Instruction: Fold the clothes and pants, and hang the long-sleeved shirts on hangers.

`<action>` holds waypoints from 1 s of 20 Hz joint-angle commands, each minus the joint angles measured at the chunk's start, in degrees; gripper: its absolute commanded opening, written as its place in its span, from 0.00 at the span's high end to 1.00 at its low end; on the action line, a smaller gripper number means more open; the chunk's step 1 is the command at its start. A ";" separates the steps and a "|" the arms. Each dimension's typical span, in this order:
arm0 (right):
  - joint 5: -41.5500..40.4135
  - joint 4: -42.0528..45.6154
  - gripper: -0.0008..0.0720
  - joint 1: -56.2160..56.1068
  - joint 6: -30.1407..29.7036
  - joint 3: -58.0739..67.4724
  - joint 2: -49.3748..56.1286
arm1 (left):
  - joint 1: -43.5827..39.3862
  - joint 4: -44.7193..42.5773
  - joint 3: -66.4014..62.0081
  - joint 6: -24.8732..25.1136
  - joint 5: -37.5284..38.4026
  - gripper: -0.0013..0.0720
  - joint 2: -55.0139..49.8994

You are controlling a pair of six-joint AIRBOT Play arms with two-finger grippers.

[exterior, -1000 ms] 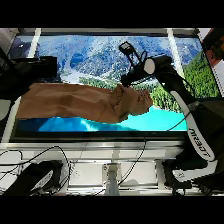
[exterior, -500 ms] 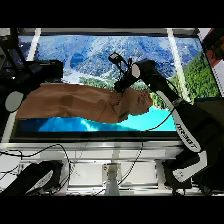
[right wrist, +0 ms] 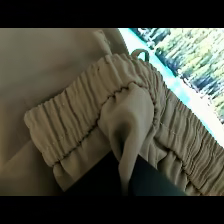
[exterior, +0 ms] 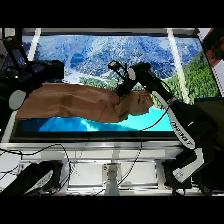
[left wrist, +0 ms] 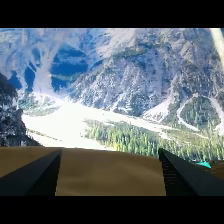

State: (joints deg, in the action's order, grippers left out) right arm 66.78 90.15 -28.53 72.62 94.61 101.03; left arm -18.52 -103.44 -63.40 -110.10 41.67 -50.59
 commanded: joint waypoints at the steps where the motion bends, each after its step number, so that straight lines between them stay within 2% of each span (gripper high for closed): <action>1: 0.70 2.58 0.96 0.00 1.22 1.66 -0.76 | 0.17 -0.55 0.02 0.00 0.00 0.04 -0.04; 4: -4.50 6.67 0.96 1.33 10.40 5.42 -4.42 | 0.81 -1.62 0.02 -0.02 0.00 0.04 -0.04; 7: -13.79 6.62 0.96 6.75 24.52 5.49 -11.43 | 2.36 -1.53 0.02 -0.07 0.07 0.04 0.04; 10: -11.54 6.64 0.96 13.38 31.47 2.91 -17.35 | 3.85 -1.55 0.02 -0.04 0.09 0.04 0.04; 12: -12.26 7.45 0.96 16.65 34.27 -4.70 -22.75 | 4.33 -1.51 0.02 -0.24 0.28 0.04 0.04; 15: -19.04 8.79 0.96 20.11 42.75 -21.99 -34.34 | 4.33 -1.55 0.02 -0.22 1.29 0.04 0.04; 20: -19.52 8.66 0.96 20.76 50.45 -48.00 -53.81 | 4.35 -1.55 0.02 -0.20 4.72 0.04 0.00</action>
State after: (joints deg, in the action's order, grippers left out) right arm 48.49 98.61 -8.64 116.92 60.10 57.52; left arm -14.26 -104.97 -63.40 -110.34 44.38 -50.59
